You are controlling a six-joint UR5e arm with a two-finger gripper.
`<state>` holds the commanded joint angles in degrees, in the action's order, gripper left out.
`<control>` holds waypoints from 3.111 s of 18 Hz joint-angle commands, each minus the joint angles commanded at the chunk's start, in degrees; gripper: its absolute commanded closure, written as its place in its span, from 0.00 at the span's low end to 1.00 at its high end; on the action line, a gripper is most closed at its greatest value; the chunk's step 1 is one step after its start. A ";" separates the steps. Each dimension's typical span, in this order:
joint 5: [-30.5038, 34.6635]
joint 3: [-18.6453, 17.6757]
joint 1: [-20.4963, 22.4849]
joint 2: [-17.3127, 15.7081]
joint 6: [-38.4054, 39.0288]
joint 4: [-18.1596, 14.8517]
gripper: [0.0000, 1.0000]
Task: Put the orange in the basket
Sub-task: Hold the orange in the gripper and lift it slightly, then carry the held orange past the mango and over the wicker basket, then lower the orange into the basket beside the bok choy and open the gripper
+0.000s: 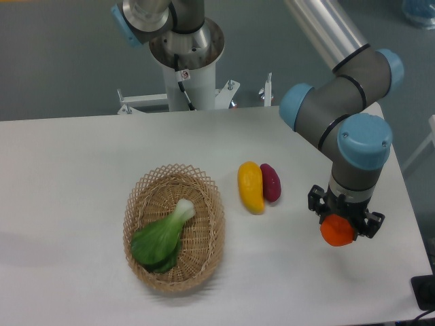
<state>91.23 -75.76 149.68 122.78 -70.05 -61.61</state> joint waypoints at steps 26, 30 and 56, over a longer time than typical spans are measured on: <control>1.93 0.09 -7.55 1.05 4.65 0.18 0.38; 1.93 -0.70 -11.32 0.62 11.23 0.26 0.36; 2.46 -4.13 -25.58 1.49 20.92 0.53 0.10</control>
<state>93.69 -79.89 124.10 124.28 -49.13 -61.08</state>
